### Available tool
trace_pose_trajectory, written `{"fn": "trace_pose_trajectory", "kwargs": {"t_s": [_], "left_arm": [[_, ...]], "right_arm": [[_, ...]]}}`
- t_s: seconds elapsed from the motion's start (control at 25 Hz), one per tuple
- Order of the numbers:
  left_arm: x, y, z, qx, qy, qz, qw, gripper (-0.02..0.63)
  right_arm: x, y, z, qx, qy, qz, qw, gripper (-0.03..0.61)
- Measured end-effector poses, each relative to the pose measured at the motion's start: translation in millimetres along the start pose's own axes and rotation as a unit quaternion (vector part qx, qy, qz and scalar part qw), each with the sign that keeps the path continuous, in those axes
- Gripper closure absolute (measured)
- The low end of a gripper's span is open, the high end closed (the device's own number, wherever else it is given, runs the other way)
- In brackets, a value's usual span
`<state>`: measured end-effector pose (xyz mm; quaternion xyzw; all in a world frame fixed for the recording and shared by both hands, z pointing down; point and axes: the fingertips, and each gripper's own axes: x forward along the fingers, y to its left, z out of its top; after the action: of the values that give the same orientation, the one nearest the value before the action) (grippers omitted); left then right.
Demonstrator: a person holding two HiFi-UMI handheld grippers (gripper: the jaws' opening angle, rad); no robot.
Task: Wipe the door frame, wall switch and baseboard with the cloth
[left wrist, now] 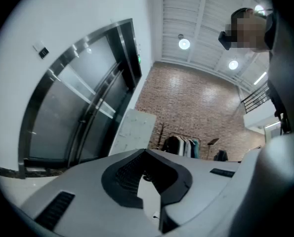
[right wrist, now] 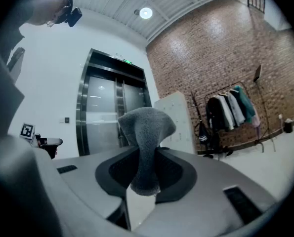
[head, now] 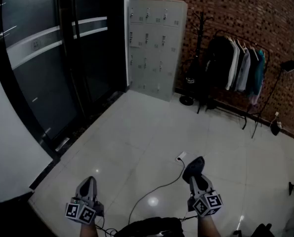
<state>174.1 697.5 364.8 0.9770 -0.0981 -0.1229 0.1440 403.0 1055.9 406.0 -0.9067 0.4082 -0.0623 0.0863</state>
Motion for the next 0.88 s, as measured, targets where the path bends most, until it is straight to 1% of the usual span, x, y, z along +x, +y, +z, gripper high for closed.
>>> {"fn": "trace_pose_trajectory", "kwargs": {"t_s": [0.12, 0.2, 0.36, 0.48, 0.56, 0.64, 0.68, 0.8, 0.88], "left_arm": [[-27.0, 56.4, 18.8, -0.002, -0.016, 0.054, 0.9984, 0.627], [-45.6, 85.5, 22.8, -0.006, -0.024, 0.090, 0.9956, 0.627], [-80.4, 137.6, 20.9, -0.007, -0.031, 0.164, 0.9859, 0.629], [-90.4, 172.2, 26.1, 0.000, -0.044, 0.207, 0.9774, 0.627], [-86.9, 192.7, 34.9, 0.022, -0.058, 0.234, 0.9703, 0.627], [-76.3, 213.0, 49.9, 0.047, -0.072, 0.263, 0.9610, 0.627], [-70.2, 224.6, 55.8, 0.053, -0.075, 0.276, 0.9567, 0.627], [-46.9, 267.0, 72.1, 0.064, -0.066, 0.307, 0.9474, 0.627], [-24.7, 293.2, 94.0, 0.070, -0.066, 0.311, 0.9455, 0.627]], "right_arm": [[50.6, 50.6, -8.9, -0.009, 0.013, 0.044, 0.999, 0.486], [81.6, 73.3, -18.1, -0.007, 0.023, 0.071, 0.997, 0.486], [147.6, 119.9, -40.9, -0.006, 0.042, 0.128, 0.991, 0.486], [203.0, 156.5, -56.9, -0.008, 0.057, 0.177, 0.982, 0.486], [245.9, 174.6, -66.8, -0.004, 0.069, 0.209, 0.975, 0.486], [294.5, 192.9, -72.8, 0.001, 0.079, 0.238, 0.968, 0.486], [320.9, 206.2, -72.6, 0.002, 0.080, 0.254, 0.964, 0.486], [401.3, 267.6, -59.4, 0.011, 0.061, 0.310, 0.949, 0.486], [442.6, 310.5, -52.1, 0.024, 0.044, 0.341, 0.939, 0.486]]}}
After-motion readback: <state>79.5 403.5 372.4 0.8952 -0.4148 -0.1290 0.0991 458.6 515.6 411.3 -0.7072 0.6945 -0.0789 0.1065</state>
